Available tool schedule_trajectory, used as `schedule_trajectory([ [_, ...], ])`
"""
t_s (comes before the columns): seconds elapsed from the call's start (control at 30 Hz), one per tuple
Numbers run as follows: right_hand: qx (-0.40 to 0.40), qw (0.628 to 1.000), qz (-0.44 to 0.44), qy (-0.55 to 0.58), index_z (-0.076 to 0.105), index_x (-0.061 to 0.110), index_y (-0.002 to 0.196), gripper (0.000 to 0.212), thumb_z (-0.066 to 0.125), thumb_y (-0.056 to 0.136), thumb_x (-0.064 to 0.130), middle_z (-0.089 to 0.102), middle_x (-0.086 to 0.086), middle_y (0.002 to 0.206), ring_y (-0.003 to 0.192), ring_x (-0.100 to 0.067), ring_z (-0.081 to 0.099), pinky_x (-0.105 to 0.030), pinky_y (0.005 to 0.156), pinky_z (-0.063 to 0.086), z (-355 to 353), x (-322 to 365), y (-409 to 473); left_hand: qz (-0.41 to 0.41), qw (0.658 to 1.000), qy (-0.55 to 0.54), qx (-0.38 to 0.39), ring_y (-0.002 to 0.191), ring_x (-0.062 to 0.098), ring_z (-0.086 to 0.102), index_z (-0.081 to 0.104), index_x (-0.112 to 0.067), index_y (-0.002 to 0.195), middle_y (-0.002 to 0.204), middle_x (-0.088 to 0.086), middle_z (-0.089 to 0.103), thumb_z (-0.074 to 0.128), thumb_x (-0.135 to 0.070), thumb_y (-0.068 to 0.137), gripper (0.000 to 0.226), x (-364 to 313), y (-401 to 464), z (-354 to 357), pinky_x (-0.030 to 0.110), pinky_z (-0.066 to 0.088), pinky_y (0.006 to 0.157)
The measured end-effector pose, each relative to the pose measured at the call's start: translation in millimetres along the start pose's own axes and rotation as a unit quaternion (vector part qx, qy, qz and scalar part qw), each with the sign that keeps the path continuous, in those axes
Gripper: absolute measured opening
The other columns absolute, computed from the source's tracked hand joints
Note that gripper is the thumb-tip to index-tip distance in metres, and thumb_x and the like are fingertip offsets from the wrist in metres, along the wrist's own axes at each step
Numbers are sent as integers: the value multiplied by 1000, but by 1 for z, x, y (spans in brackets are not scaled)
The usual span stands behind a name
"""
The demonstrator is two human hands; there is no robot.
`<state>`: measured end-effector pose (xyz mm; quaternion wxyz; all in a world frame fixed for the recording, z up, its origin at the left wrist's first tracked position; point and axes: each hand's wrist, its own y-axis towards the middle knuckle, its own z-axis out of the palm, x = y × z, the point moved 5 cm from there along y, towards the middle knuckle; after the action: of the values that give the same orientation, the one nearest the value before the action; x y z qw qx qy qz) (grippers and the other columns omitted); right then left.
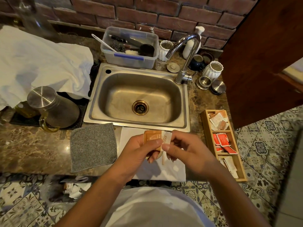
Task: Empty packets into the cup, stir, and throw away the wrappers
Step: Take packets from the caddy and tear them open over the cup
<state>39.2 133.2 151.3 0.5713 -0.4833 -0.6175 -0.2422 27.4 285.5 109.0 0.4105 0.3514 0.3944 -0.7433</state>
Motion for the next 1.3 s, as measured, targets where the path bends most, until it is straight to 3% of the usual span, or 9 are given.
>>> schedule_trajectory([
  [0.13,-28,996,-50,-70,71,15,93,7,67,97,20,68,0,76,70,-15,64,-38,65,55,-1,-3,1,-5,1000,9,-15,49,13,46,70,-15,73,55,3,54,70,-36,81,22,1,1,1,23,39,51],
  [0.23,-81,976,-123,-162,73,13,95,10,66,97,20,69,6,79,72,-16,62,-31,65,52,0,0,1,-8,999,2,-40,45,12,43,63,-16,63,52,2,52,69,-27,87,27,2,3,3,22,38,50],
  [0.4,-173,927,-195,-269,71,15,96,6,68,94,11,69,6,85,74,0,55,-18,68,46,5,-1,-3,-56,994,-57,-81,41,11,39,57,-7,72,50,2,48,58,-16,95,25,9,7,5,21,33,45],
  [0.53,-229,912,-200,-276,68,18,96,6,65,94,13,67,6,84,74,-4,55,-20,66,46,8,-10,-9,-109,982,-132,-78,39,9,36,55,-10,71,53,1,44,61,-15,95,24,17,9,13,21,26,39],
  [0.67,-297,920,-174,-190,65,15,93,11,58,96,23,64,7,79,70,-9,59,-19,64,47,1,-7,-19,-127,951,-256,-120,33,4,31,56,-16,82,52,-4,40,65,-14,86,10,24,14,3,16,20,30],
  [0.83,-248,967,-14,-56,71,14,94,22,63,96,35,70,-1,75,70,-16,67,-31,64,56,-21,-43,-10,-69,977,-154,-130,40,8,35,58,-16,80,55,2,43,61,-22,96,18,14,10,-24,18,28,35],
  [0.93,-230,968,86,-60,71,14,89,19,60,100,26,70,0,73,64,-5,65,-19,58,53,-27,-87,-8,-59,982,-127,-126,43,14,36,61,-15,79,57,6,48,55,-28,100,26,11,9,-24,22,28,38],
  [1.07,-238,944,227,-31,70,10,81,28,58,101,25,71,-6,72,58,-8,64,-15,51,51,-32,-149,-17,-53,983,-135,-110,43,17,40,69,-16,75,58,10,52,47,-31,102,38,13,10,-20,26,30,41],
  [1.3,-288,872,394,-43,74,11,85,21,66,97,27,75,-7,74,61,-16,63,-35,63,57,-51,-236,-43,-70,989,-41,-125,48,14,37,61,-4,81,58,8,46,58,-44,91,42,33,1,-24,27,26,49],
])
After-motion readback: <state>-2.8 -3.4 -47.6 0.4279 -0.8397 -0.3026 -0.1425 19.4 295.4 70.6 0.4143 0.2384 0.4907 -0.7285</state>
